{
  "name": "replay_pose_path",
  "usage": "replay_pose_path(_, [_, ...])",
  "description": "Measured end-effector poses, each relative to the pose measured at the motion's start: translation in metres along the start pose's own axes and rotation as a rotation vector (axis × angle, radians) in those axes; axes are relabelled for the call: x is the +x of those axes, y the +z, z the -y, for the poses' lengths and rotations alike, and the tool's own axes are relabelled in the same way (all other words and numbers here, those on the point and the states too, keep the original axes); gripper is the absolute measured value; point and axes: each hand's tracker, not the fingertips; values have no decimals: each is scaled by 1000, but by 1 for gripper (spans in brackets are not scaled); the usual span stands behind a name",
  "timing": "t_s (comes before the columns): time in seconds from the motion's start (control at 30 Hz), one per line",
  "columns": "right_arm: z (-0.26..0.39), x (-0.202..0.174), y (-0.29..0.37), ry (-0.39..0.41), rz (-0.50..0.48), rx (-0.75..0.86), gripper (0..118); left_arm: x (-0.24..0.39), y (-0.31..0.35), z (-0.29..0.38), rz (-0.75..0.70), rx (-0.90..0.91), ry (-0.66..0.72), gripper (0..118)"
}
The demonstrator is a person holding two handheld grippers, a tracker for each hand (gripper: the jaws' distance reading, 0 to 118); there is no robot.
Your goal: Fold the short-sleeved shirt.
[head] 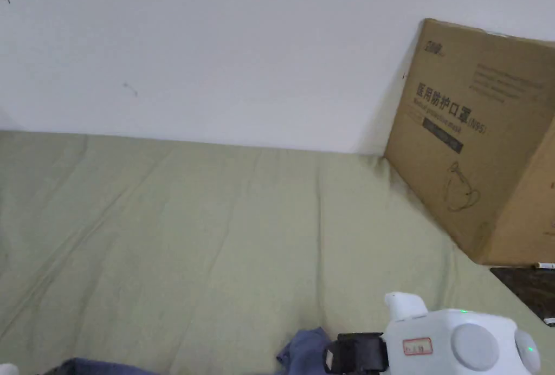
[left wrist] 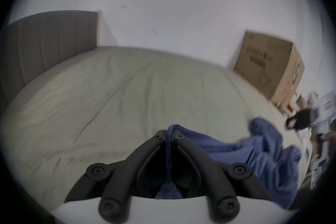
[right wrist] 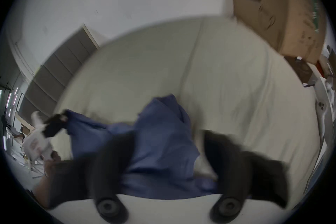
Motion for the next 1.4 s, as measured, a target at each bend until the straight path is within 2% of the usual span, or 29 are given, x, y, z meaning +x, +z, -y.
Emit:
replay_pose_path(0.07, [-20, 14, -25, -88, 14, -41, 105, -9, -3, -1, 12, -11, 11, 4])
replay_pose_path(0.17, [-43, 30, -61, -139, 99, -129, 105, -20, -10, 9, -27, -33, -3, 4])
replay_pose_path(0.23, [-42, 29, -74, -118, 114, -198, 103, -30, -13, 10, -39, -87, 52, 4])
replay_pose_path(0.27, [-43, 22, -76, -84, 135, -210, 103, -36, -12, 11, -31, -82, 83, 4])
replay_pose_path(0.33, [-38, -3, -67, 75, 207, -222, 98, -42, -14, 9, -21, -74, 113, 4])
replay_pose_path(0.37, [-36, -11, -63, 135, 221, -227, 89, -42, -14, 9, -22, -76, 113, 4])
replay_pose_path(0.43, [-35, -16, -59, 124, 161, -189, 46, -40, -18, 10, -20, -87, 113, 4])
replay_pose_path(0.47, [-30, -27, -44, 166, 130, -201, 27, -38, -20, 11, -25, -94, 106, 4])
replay_pose_path(0.5, [-27, -32, -41, 172, 124, -210, 12, -37, -19, 11, -30, -96, 101, 4])
replay_pose_path(0.53, [-23, -33, -35, 230, 185, -184, 9, -36, -18, 11, -35, -92, 94, 4])
replay_pose_path(0.6, [-18, -36, -18, 221, 116, -120, 8, -32, -13, 9, -50, -80, 95, 4])
replay_pose_path(0.67, [-17, -35, 14, 163, 88, -24, 8, -32, -10, -5, -43, -118, 73, 4])
replay_pose_path(0.83, [-26, -26, 124, 149, 104, 174, 8, -27, 35, -68, 1, -81, 10, 4])
replay_pose_path(0.97, [-34, -16, 218, 52, 57, 300, 8, -16, 80, -144, 33, 14, -22, 4])
replay_pose_path(1.1, [-49, -22, 289, 102, 98, 414, 8, 10, 112, -218, 67, 79, -96, 4])
replay_pose_path(1.2, [-68, -36, 335, 78, 89, 491, 8, 32, 130, -269, 98, 101, -110, 4])
replay_pose_path(1.33, [-105, -58, 386, 132, 153, 570, 8, 59, 141, -323, 108, 131, -115, 4])
replay_pose_path(1.4, [-125, -64, 407, 127, 155, 597, 8, 71, 142, -345, 91, 156, -156, 4])
